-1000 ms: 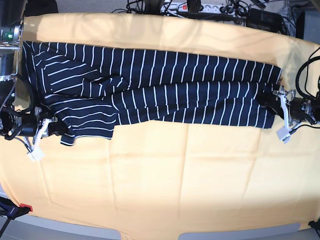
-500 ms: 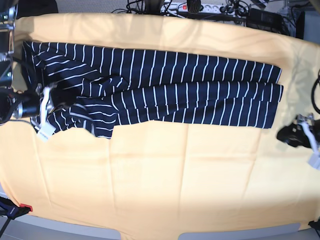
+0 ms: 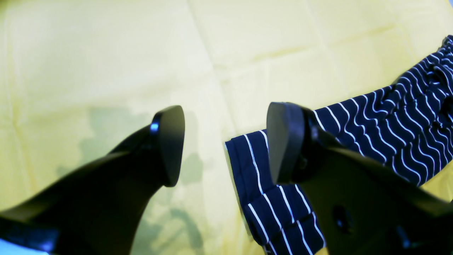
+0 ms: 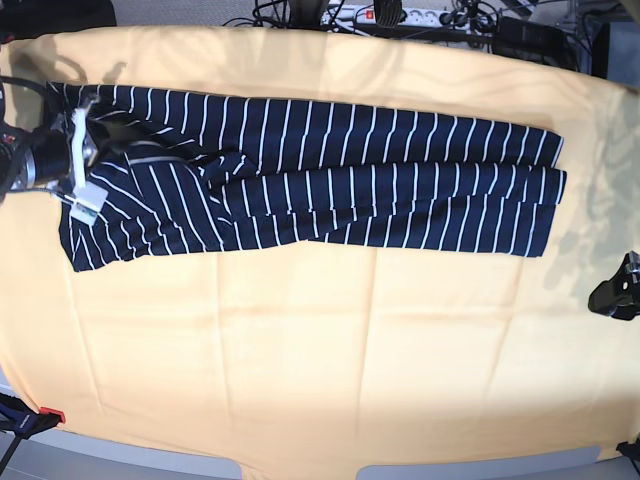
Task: Fold the T-shirt properly
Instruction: 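Grasp the shirt end with the right gripper and tuck it inward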
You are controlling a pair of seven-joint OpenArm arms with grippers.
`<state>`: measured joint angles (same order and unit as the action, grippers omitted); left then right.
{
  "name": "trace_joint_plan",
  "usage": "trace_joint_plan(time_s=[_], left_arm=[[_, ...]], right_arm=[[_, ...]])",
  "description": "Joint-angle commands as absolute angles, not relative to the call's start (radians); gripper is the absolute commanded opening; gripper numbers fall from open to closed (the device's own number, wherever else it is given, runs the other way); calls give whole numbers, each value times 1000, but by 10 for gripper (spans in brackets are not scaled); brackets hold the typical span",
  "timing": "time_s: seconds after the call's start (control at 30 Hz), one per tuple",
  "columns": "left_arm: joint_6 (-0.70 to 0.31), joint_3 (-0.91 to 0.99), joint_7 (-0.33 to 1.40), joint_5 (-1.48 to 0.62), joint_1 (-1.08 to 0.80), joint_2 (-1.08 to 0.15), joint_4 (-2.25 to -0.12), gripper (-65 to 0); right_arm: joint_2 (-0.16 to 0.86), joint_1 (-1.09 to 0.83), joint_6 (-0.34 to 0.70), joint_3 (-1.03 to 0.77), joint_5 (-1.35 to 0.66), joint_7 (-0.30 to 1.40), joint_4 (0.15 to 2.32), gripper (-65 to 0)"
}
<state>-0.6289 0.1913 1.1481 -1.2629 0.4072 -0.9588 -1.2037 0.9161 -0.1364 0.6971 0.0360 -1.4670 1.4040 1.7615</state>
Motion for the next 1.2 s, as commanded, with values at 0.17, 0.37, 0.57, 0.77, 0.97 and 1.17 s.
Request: trace_joint_plan(time_s=[0.17,0.37,0.57,0.77,0.97,1.17], left_arm=[[-628,207,1125,-1265,427,-987,-1216,-266],[-628,208,1122,-1264,427,-987,-1216,-266],[-628,213,1121,-1257,427,-990,-1216,-266],[-628,213,1113,-1238,427,-999,-1216,-266],[-628,213,1099,-1238,427,-1000,-1216,-266],[-628,213,1098,-1238,427,-1000,-1216,-266]], right_arm=[[1024,-235,698,24,-1484,1396,1772,-650],[1033,-314,698,23,-1484,1396,1772,-650],[1034,-347,698,23,-1484,1396,1772,-650],[1043,-382,698,23,-1484,1396,1772,-650],[1054,-437,698,23,-1484,1396,1774,-650],[1073,-503,698,23,-1484,1396,1851,-650]])
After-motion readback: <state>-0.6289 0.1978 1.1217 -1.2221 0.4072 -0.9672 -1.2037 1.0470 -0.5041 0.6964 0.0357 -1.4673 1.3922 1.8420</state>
